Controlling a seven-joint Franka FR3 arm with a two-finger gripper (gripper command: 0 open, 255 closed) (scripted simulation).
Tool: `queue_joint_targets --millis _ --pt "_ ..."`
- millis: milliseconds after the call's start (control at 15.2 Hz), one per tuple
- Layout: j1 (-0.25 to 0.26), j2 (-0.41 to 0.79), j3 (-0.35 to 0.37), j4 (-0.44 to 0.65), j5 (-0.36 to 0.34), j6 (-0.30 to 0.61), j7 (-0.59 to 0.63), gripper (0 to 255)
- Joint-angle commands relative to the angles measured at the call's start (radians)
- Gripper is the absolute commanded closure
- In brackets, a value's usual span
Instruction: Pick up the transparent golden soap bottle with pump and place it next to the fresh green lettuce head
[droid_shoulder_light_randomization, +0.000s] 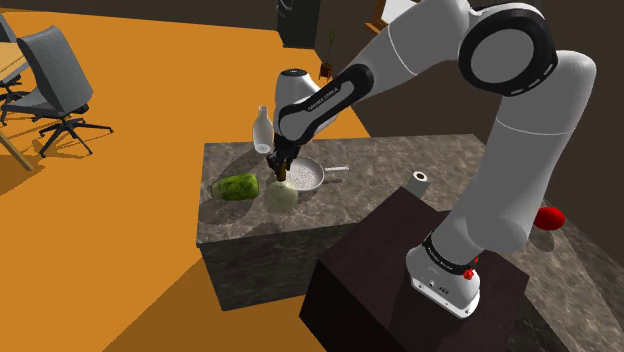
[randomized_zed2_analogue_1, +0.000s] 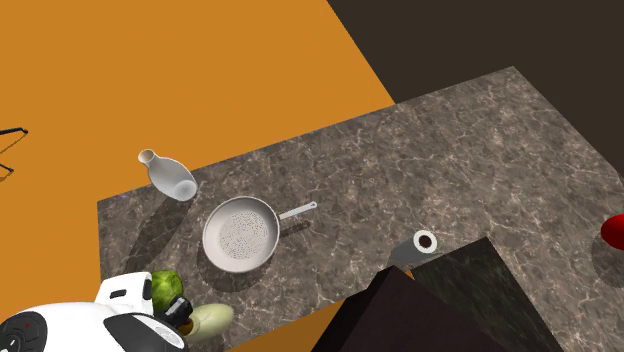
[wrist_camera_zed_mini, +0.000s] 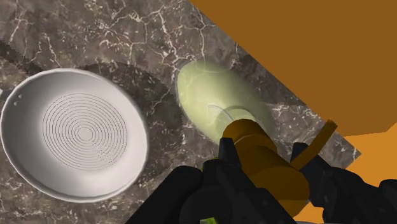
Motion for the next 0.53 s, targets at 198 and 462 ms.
queue_joint_targets --millis 198,462 --pt "0.000 0.051 0.000 -0.006 0.002 0.058 -0.004 255" --pt "0.000 0.071 0.001 -0.005 0.002 0.077 -0.005 255"
